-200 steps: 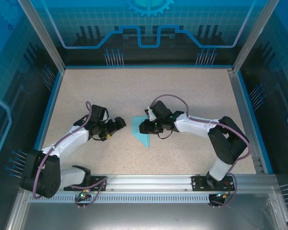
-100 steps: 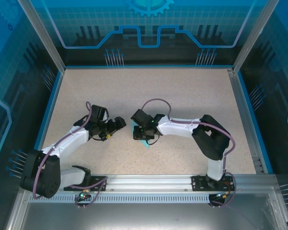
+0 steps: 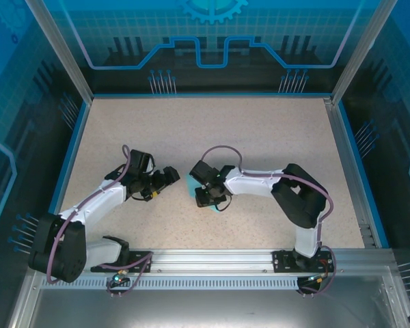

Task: Fold a paper plane with a square sheet of paper (pick it up from the middle)
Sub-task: Move the paper to the center of the table.

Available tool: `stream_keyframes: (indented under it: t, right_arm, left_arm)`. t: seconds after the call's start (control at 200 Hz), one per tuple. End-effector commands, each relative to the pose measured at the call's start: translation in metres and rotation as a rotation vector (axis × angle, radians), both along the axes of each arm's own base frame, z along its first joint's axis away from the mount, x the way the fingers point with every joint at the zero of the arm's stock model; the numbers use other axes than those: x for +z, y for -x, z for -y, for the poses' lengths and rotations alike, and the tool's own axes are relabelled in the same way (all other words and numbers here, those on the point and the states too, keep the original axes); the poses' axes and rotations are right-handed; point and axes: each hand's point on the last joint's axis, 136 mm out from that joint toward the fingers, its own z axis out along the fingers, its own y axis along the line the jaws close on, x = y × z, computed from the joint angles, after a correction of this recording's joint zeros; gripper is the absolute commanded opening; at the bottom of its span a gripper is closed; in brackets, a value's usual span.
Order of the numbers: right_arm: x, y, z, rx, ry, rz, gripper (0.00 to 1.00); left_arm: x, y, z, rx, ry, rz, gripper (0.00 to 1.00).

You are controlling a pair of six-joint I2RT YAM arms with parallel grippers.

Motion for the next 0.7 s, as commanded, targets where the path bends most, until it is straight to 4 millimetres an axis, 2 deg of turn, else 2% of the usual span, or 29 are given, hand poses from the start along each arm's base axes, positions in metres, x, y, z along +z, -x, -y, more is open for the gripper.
stream_keyframes:
  t: [0.0, 0.125, 0.22, 0.415, 0.695]
  right_arm:
    - [0.010, 0.008, 0.021, 0.067, 0.013, -0.006, 0.28]
    - [0.043, -0.005, 0.001, 0.032, -0.134, 0.072, 0.30]
    - [0.053, -0.018, 0.001, -0.052, -0.179, 0.123, 0.32]
    - [0.037, -0.038, 0.019, -0.218, -0.240, 0.108, 0.31]
    - [0.012, -0.043, 0.025, -0.260, -0.313, 0.019, 0.30]
  left_arm:
    - [-0.002, 0.000, 0.004, -0.013, 0.031, -0.002, 0.97]
    - [-0.003, 0.000, 0.007, -0.011, 0.053, -0.008, 0.97]
    - [-0.002, 0.000, 0.012, -0.019, 0.071, -0.008, 0.97]
    - [-0.002, 0.004, 0.024, -0.046, 0.096, -0.019, 0.96]
    - [-0.010, 0.013, 0.051, -0.101, 0.148, -0.057, 0.92]
